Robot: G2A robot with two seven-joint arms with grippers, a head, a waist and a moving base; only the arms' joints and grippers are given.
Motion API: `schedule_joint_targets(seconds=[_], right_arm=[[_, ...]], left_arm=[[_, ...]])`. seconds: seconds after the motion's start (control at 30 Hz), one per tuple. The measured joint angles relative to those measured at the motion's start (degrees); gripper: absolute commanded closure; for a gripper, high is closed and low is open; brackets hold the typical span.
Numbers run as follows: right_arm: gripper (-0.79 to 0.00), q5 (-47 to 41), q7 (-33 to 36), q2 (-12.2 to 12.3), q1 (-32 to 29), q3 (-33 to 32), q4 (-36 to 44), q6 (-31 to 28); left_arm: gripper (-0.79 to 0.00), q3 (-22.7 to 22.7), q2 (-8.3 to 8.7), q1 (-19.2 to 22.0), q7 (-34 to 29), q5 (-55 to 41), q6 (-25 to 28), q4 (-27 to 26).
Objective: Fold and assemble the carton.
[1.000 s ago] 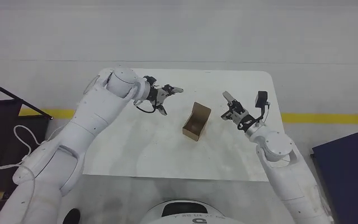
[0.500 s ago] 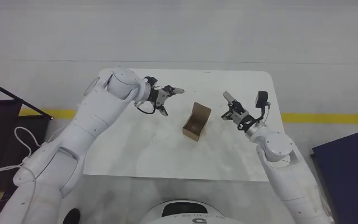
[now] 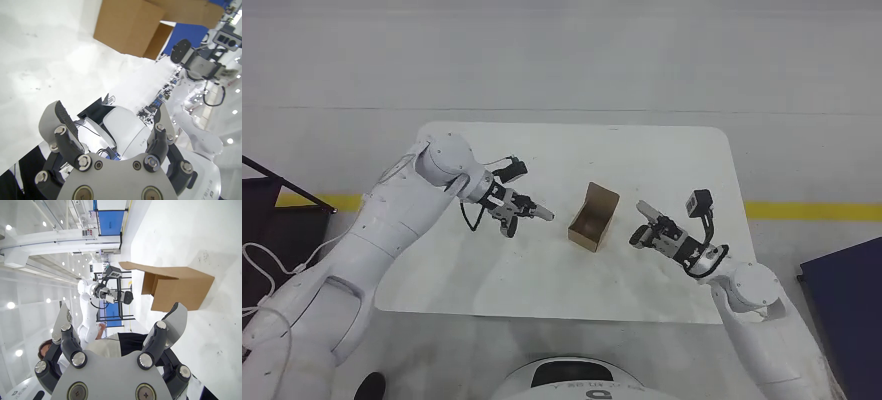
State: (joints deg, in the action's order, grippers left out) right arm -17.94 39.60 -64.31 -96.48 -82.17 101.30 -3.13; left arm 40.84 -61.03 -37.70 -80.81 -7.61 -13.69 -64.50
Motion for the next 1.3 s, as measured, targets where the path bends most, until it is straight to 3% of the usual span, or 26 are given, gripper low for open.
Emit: schedule_joint_targets(seconds=[0.1,0.23,0.63,0.77,0.93,1.03,1.1,1.3], right_arm=[[-0.785,2.1,0.9,0.2,-0.3,0.1,1.3,0.7],[-0.785,2.1,0.9,0.2,-0.3,0.1,1.3,0.7],[-0.785,2.2,0.8,0.2,-0.3,0.2,1.2,0.7],[-0.785,3.6,-1.0,-0.1,-0.3,2.2,-1.8,-2.7],[-0.785,2.9,-3.3,-0.8,0.3,5.8,-6.4,-9.8],[-0.785,4.6,-5.7,-1.3,0.9,8.5,-8.8,-13.7],[-0.785,5.3,-7.0,-1.6,1.6,10.2,-10.0,-15.5],[-0.785,7.7,-9.4,-2.3,4.6,13.5,-13.3,-16.8]], left_arm=[[-0.785,0.6,0.01,0.0,5.3,-0.3,-0.8,-0.1],[-0.785,0.5,0.00,0.0,2.5,-0.3,-0.6,-0.1],[-0.785,0.5,0.02,-0.4,3.0,0.0,-0.3,0.3],[-0.785,0.3,0.04,-3.0,8.9,1.9,5.0,2.6],[-0.785,1.2,-0.50,-5.4,12.9,-1.9,17.7,6.7],[-0.696,-0.1,-1.32,-5.6,13.8,-1.2,25.0,7.4],[-0.594,-1.6,-2.09,-4.7,13.9,0.7,28.0,8.0],[-0.419,-4.9,-5.01,-0.9,15.8,1.7,30.4,11.2]])
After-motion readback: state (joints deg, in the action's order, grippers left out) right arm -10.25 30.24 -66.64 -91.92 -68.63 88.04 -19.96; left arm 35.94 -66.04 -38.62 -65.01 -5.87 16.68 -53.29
